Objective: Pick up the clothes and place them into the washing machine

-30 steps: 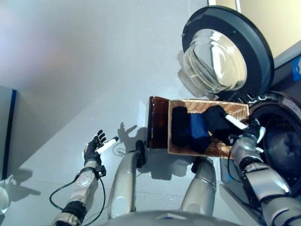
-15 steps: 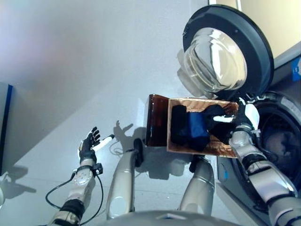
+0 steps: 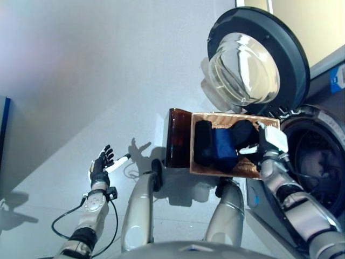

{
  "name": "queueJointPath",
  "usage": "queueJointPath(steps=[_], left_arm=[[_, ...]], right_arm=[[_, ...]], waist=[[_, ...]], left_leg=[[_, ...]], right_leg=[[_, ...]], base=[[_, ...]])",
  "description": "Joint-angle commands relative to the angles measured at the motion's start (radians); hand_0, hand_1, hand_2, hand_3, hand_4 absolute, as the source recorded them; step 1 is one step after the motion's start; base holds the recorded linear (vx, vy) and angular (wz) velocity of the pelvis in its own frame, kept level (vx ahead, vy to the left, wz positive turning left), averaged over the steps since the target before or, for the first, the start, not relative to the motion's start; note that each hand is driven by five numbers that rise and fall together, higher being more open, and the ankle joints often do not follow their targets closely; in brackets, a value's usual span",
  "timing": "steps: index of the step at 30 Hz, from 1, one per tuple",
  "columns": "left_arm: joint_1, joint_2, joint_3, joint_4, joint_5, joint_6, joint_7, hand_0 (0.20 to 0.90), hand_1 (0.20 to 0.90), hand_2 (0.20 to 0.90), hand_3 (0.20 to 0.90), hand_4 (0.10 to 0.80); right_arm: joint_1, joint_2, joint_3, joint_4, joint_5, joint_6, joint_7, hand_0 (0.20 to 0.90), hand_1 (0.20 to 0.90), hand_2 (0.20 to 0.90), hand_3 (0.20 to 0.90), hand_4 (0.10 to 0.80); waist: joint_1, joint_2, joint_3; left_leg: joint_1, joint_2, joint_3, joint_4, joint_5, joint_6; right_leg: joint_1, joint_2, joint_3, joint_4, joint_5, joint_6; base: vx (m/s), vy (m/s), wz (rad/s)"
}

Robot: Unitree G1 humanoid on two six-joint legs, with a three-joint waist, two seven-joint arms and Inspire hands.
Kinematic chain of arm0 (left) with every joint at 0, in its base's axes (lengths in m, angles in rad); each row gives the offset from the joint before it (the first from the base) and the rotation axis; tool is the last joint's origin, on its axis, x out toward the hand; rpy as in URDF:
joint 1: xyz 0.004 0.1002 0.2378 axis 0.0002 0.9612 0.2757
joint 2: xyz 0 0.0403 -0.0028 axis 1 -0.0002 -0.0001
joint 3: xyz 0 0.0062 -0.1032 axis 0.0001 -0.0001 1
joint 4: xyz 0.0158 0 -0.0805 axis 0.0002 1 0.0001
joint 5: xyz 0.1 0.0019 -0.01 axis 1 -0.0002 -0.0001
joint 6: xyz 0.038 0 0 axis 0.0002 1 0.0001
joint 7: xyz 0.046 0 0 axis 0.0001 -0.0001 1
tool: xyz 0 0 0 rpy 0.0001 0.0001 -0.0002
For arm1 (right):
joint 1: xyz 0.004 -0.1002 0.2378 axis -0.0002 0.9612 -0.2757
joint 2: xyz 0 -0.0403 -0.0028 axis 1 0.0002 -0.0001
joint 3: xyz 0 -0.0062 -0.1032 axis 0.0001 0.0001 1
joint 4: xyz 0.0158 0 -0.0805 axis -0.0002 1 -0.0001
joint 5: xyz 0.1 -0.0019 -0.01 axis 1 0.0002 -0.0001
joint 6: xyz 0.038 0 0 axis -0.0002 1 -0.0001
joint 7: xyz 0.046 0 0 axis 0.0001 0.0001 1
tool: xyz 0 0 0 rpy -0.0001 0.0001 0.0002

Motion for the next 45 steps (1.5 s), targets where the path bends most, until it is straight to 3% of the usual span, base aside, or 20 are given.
queueJointPath(steps=[1, 12, 18, 19, 20, 21, 22, 25, 36, 45], left_arm=[[0.008, 0.045, 0.081, -0.013, 0.018, -0.071, 0.050, 0.900, 0.900, 0.900, 0.900, 0.800], [0.013, 0.049, 0.092, -0.011, 0.033, -0.065, 0.060, 0.900, 0.900, 0.900, 0.900, 0.800], [0.036, 0.059, 0.100, -0.043, 0.044, -0.062, 0.049, 0.900, 0.900, 0.900, 0.900, 0.800], [0.038, 0.060, 0.101, -0.037, 0.044, -0.061, 0.048, 0.900, 0.900, 0.900, 0.900, 0.800], [0.037, 0.060, 0.101, -0.038, 0.044, -0.062, 0.048, 0.900, 0.900, 0.900, 0.900, 0.800], [0.040, 0.064, 0.105, -0.026, 0.043, -0.061, 0.044, 0.900, 0.900, 0.900, 0.900, 0.800], [0.041, 0.064, 0.105, -0.025, 0.043, -0.061, 0.044, 0.900, 0.900, 0.900, 0.900, 0.800], [0.046, 0.069, 0.103, -0.045, 0.049, -0.059, 0.037, 0.900, 0.900, 0.900, 0.900, 0.800], [0.054, 0.071, 0.109, -0.139, 0.041, -0.052, 0.034, 0.900, 0.900, 0.900, 0.900, 0.800], [0.054, 0.069, 0.127, -0.127, 0.039, -0.045, 0.034, 0.900, 0.900, 0.900, 0.900, 0.800]], right_arm=[[-0.016, -0.019, 0.001, 0.063, 0.002, 0.002, -0.080, 0.900, 0.900, 0.900, 0.900, 0.800], [-0.026, 0.024, 0.021, 0.184, -0.010, 0.039, -0.106, 0.900, 0.900, 0.900, 0.900, 0.800], [-0.036, -0.009, 0.028, 0.212, -0.064, 0.070, -0.118, 0.900, 0.900, 0.900, 0.900, 0.800], [-0.038, -0.014, 0.028, 0.219, -0.071, 0.078, -0.119, 0.900, 0.900, 0.900, 0.900, 0.800], [-0.039, -0.014, 0.027, 0.219, -0.071, 0.078, -0.119, 0.900, 0.900, 0.900, 0.900, 0.800], [-0.041, -0.030, 0.029, 0.228, -0.095, 0.089, -0.122, 0.900, 0.900, 0.900, 0.900, 0.800], [-0.040, -0.029, 0.030, 0.228, -0.095, 0.090, -0.121, 0.900, 0.900, 0.900, 0.900, 0.800], [-0.046, -0.048, 0.046, 0.240, -0.145, 0.117, -0.123, 0.900, 0.900, 0.900, 0.900, 0.800], [-0.085, -0.018, 0.090, 0.249, -0.153, 0.135, -0.094, 0.900, 0.900, 0.900, 0.900, 0.800], [-0.096, 0.017, 0.102, 0.267, -0.100, 0.124, -0.069, 0.900, 0.900, 0.900, 0.900, 0.800]], waist=[[0.005, -0.007, -0.036], [0.021, 0.001, -0.038], [0.024, 0.007, -0.041], [0.028, 0.011, -0.045], [0.025, 0.008, -0.042], [0.027, 0.009, -0.043], [0.030, 0.012, -0.046], [0.032, 0.015, -0.047], [0.042, 0.036, -0.030], [0.045, 0.051, -0.024]], left_leg=[[-0.014, 0.049, -0.023, -0.011, 0.021, -0.103], [-0.024, 0.042, -0.021, -0.001, 0.018, -0.100], [-0.027, 0.038, -0.021, -0.005, 0.018, -0.098], [-0.019, 0.045, -0.027, 0.011, -0.018, -0.107], [-0.029, 0.038, -0.021, -0.003, 0.018, -0.098], [-0.030, 0.040, -0.022, 0.002, 0.015, -0.098], [-0.021, 0.046, -0.028, 0.015, -0.019, -0.106], [-0.025, 0.047, -0.027, 0.022, -0.022, -0.107], [-0.103, 0.050, -0.036, 0.122, -0.054, -0.099], [-0.153, 0.052, -0.041, 0.194, -0.080, -0.092]], right_leg=[[0.010, -0.024, 0.040, -0.109, 0.158, -0.026], [0.003, -0.028, 0.040, -0.101, 0.158, -0.029], [-0.007, -0.028, 0.047, -0.100, 0.161, -0.029], [-0.003, -0.023, 0.055, -0.077, 0.128, -0.017], [-0.009, -0.029, 0.048, -0.097, 0.161, -0.029], [-0.011, -0.029, 0.051, -0.092, 0.159, -0.029], [-0.006, -0.024, 0.057, -0.073, 0.127, -0.016], [-0.011, -0.025, 0.059, -0.061, 0.120, -0.017], [-0.098, -0.018, 0.097, 0.048, 0.071, -0.034], [-0.162, -0.017, 0.125, 0.131, 0.033, -0.047]], base=[[0.000, 0.000, 0.00], [0.002, 0.002, 0.02], [0.015, -0.001, 0.00], [0.000, 0.000, 0.00], [0.000, 0.000, 0.00], [0.000, 0.000, 0.00], [0.089, -0.009, 0.02], [0.027, -0.003, 0.01], [-0.022, -0.001, -0.01], [-0.012, -0.001, -0.01]])
